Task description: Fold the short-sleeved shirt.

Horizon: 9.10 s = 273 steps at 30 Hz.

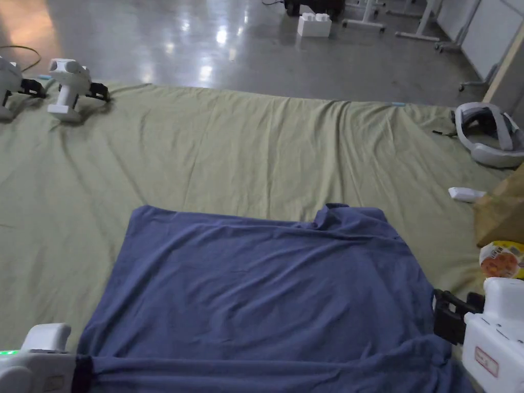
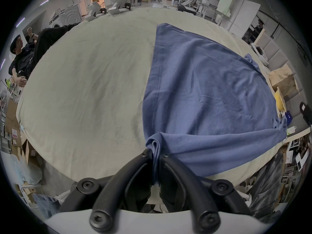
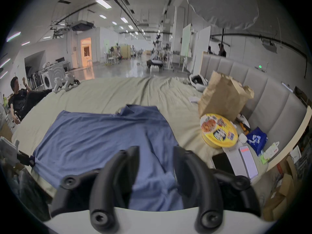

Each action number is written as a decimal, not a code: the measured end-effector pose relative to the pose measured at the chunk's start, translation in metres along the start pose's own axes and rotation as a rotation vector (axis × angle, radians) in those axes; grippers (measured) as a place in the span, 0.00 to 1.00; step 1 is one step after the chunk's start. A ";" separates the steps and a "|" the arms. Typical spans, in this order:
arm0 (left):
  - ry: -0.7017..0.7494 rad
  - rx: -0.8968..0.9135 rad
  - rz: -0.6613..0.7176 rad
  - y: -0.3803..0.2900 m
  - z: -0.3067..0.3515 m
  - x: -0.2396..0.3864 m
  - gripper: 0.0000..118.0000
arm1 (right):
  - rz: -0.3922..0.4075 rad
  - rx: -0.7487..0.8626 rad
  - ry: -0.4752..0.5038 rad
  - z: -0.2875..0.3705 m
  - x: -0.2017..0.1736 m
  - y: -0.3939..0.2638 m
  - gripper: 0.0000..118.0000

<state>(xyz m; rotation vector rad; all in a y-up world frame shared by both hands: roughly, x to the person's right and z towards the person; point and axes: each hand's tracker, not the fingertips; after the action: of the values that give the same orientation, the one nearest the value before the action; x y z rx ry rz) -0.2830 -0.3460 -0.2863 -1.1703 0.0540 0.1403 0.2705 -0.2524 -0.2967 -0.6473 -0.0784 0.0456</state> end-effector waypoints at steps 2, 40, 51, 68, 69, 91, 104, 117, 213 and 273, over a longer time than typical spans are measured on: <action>-0.007 0.006 0.007 -0.001 0.002 -0.001 0.08 | -0.025 -0.089 0.004 0.000 0.014 -0.005 0.60; -0.047 0.244 0.002 0.013 0.040 0.001 0.08 | 0.045 -0.335 0.029 -0.027 -0.006 -0.045 0.04; -0.044 0.349 0.030 0.091 0.022 0.010 0.08 | 0.018 -0.232 0.022 -0.092 -0.009 0.023 0.04; 0.003 0.221 0.059 0.150 -0.064 0.025 0.09 | 0.070 -0.342 -0.003 -0.211 -0.023 0.015 0.16; 0.002 0.214 0.060 0.149 -0.064 0.025 0.17 | 0.076 -0.343 -0.006 -0.209 -0.023 0.016 0.24; -0.074 0.910 -0.030 0.074 0.051 0.056 0.03 | -0.027 0.463 0.024 -0.040 -0.113 0.038 0.04; 0.006 0.565 -0.030 0.071 0.004 0.006 0.01 | 0.075 0.451 0.044 -0.028 -0.121 0.027 0.03; 0.016 0.163 0.037 0.115 -0.036 0.005 0.59 | 0.084 0.334 0.013 -0.049 -0.108 0.005 0.03; -0.024 0.844 -0.013 0.072 0.092 0.078 0.56 | -0.015 0.385 0.086 -0.018 -0.113 0.048 0.38; 0.075 0.174 -0.073 0.160 -0.074 0.009 0.06 | 0.004 0.083 -0.018 -0.105 -0.061 0.036 0.04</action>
<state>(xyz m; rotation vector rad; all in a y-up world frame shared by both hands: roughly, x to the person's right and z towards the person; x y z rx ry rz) -0.2937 -0.3521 -0.4624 -1.0020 0.0872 0.0262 0.2183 -0.2910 -0.4056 -0.5646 -0.0917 0.0586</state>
